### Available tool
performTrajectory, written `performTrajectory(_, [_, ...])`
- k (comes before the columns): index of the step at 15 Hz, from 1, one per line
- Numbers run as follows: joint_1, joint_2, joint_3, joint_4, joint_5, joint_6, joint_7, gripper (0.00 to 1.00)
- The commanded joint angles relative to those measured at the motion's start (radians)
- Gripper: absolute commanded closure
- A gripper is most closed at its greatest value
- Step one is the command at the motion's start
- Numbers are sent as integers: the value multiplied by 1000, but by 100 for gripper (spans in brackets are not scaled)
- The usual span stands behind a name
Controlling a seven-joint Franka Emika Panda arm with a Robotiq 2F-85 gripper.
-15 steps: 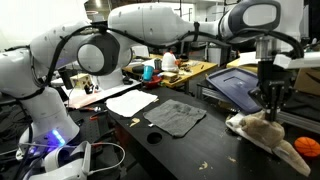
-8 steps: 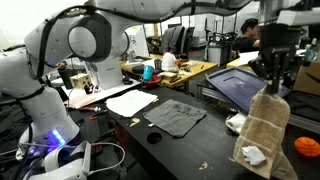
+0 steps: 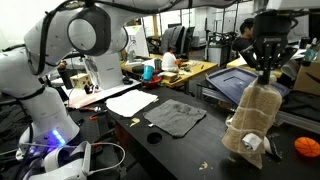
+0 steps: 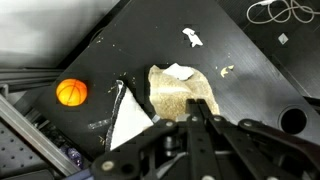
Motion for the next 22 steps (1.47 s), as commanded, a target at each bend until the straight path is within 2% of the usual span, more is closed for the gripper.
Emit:
performTrajectory(1, [26,39,-38,31,-36,-38,78,99])
performTrajectory(5, [39,75,-69,24,-71,-35,189,99])
performTrajectory(9, [57,105,-107,21,-133,-34,214,99])
performTrajectory(14, [79,126,-137,10,-209,-29,112,99])
performTrajectory(22, [91,135,-132,6,-223,-40,-116,99])
